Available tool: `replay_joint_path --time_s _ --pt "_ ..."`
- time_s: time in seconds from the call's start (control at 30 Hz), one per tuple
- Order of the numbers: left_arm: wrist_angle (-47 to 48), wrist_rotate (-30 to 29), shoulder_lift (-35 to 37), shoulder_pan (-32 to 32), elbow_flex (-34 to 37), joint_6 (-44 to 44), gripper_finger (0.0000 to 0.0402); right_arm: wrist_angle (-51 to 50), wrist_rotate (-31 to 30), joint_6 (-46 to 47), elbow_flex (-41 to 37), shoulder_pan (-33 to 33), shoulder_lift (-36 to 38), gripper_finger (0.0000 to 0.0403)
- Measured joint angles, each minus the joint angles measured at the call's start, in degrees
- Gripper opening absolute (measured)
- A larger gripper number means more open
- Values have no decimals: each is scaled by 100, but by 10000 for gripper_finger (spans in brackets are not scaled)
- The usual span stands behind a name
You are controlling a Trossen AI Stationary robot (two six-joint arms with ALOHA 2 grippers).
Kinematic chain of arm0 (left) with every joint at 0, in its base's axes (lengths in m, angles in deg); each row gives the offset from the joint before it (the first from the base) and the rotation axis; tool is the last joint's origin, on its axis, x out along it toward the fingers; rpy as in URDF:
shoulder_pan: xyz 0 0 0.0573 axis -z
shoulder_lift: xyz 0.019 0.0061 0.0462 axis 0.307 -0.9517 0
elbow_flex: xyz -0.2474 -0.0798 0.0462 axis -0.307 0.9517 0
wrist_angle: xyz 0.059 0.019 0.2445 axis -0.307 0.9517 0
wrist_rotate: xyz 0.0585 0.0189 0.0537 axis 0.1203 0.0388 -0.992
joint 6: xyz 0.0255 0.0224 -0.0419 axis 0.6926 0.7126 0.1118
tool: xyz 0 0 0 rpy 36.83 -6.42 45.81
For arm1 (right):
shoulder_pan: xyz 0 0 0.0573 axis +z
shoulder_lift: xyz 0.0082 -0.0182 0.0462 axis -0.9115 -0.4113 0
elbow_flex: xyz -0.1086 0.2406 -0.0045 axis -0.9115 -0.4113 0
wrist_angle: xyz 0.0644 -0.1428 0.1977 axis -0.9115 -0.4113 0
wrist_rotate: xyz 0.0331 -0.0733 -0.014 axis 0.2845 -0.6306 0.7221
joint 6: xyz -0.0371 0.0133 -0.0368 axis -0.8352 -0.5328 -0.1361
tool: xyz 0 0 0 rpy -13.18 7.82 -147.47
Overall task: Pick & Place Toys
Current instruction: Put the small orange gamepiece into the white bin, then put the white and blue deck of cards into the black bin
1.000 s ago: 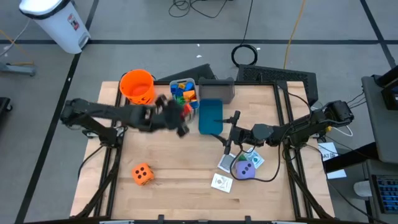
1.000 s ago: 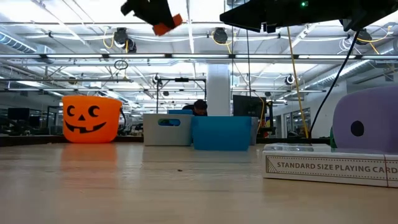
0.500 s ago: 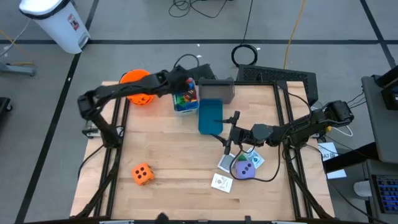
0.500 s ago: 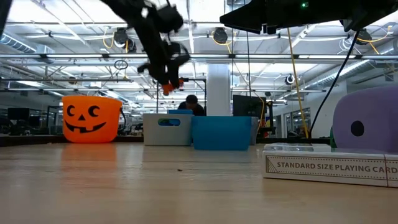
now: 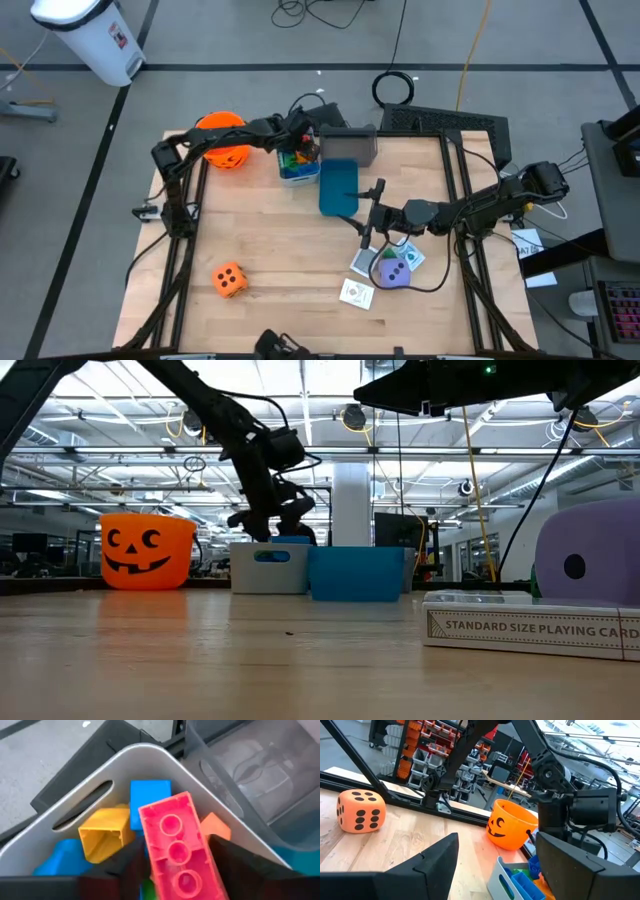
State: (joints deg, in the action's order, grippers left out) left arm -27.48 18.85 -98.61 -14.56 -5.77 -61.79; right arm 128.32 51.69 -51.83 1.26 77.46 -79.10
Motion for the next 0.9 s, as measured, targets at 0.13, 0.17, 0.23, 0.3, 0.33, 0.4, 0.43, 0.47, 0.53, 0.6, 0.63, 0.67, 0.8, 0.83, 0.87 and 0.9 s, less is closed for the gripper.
replay_joint_path --time_s 0.13,0.17,0.23,0.3,0.33,0.4,0.43,0.47,0.53,0.6,0.63,0.67,0.8,0.83,0.87,0.9 --pt "196 212 186 51 -25 270 313 -9 0 11 0 0 0 256" --pt "190 351 277 55 -40 310 331 -8 0 11 0 0 0 256" --pt "167 565 532 61 -46 334 361 -14 8 11 0 0 0 256" --pt "182 639 862 71 -52 350 384 -14 11 11 0 0 0 256" --pt "180 639 1050 81 -57 374 390 -14 11 11 0 0 0 256" --pt "263 628 1436 129 -57 492 394 -17 9 11 0 0 0 256" --pt "311 633 1637 173 -57 584 391 -19 9 12 0 0 0 256" --pt "391 637 1838 229 -59 685 387 -21 7 13 0 -1 0 256" --pt "607 629 2205 380 -60 895 378 -22 2 12 0 1 0 256" --pt "792 541 2523 580 -41 1016 370 -30 -8 13 0 42 0 256" --pt "810 453 2684 706 23 1051 367 -32 -8 13 0 74 0 256" --pt "802 360 2847 840 118 1050 364 -32 -7 13 0 115 0 256" --pt "195 54 3582 1506 893 1009 361 -41 -4 -6 0 286 24 256" --pt "-85 -11 3789 1676 1175 1009 363 -82 -8 -11 0 334 71 256" --pt "-402 -64 4017 1838 1500 1008 365 -104 -11 -12 0 382 115 256" --pt "-727 -113 4249 1985 1852 1000 366 -121 -14 1 0 420 164 256"
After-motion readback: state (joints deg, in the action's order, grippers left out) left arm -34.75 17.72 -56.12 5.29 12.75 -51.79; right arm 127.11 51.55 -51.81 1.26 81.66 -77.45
